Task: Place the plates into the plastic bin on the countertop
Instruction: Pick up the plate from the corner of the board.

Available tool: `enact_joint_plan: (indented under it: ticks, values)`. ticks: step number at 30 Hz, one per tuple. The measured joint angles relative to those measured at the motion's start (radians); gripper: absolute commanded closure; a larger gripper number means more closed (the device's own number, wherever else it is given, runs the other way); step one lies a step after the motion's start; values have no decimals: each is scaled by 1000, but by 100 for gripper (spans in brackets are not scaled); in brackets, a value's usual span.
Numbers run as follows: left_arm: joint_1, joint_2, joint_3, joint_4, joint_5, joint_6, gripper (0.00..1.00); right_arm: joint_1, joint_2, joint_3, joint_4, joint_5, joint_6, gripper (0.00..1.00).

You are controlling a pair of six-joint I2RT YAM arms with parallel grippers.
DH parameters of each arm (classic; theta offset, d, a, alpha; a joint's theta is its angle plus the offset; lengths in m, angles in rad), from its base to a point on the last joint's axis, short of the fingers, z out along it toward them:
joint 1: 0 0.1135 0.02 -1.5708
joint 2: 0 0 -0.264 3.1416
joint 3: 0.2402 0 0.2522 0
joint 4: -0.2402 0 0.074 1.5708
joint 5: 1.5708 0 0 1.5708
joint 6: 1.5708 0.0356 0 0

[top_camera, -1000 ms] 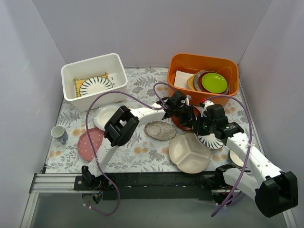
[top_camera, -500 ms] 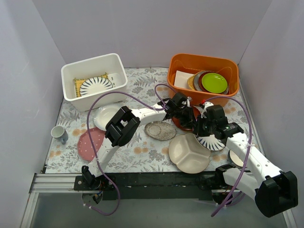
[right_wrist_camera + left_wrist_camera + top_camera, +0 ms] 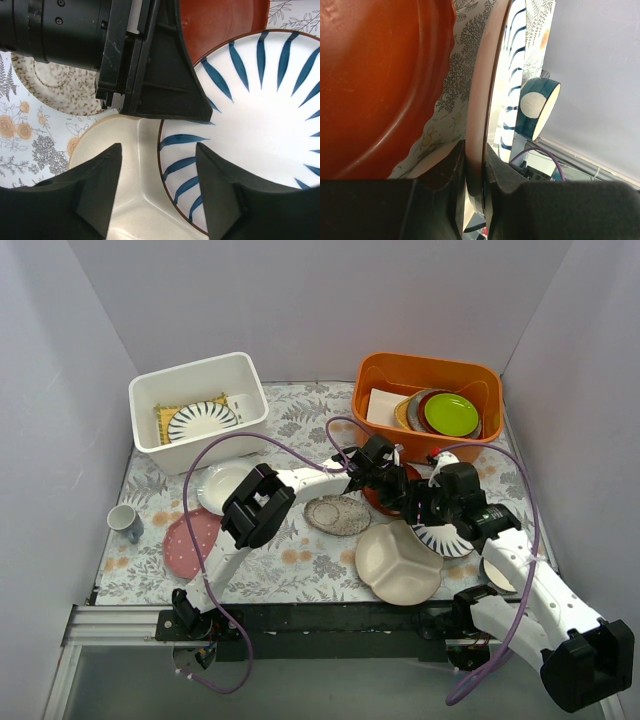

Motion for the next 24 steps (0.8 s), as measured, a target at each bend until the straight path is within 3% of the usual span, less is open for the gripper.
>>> enact_joint_plan:
  ticks: [24]
  values:
    - [14,-72,-62,-8,-56,22,100,0,-106,3,-33,131,-5,12]
